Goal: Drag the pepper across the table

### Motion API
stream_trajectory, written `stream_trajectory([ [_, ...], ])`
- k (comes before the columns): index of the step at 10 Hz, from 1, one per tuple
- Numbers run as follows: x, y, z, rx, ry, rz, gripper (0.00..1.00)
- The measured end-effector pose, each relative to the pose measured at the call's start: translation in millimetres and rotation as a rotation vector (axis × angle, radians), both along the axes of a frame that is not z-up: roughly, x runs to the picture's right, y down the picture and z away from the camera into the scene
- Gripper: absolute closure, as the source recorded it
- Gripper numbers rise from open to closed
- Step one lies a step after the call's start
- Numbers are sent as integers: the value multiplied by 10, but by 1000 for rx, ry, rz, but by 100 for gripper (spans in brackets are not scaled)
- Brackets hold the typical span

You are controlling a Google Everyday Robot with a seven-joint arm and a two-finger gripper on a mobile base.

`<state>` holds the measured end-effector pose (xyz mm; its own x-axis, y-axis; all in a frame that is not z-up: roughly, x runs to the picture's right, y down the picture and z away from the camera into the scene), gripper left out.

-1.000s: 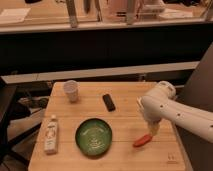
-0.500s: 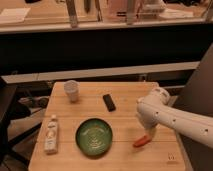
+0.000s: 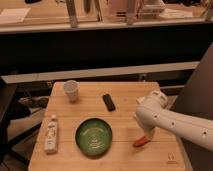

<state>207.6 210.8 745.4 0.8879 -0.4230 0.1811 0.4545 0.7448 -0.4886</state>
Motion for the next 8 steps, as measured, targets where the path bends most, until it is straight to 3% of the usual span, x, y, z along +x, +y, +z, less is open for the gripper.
stream_trajectory([
  [8, 134, 165, 64, -1, -76, -36, 20],
])
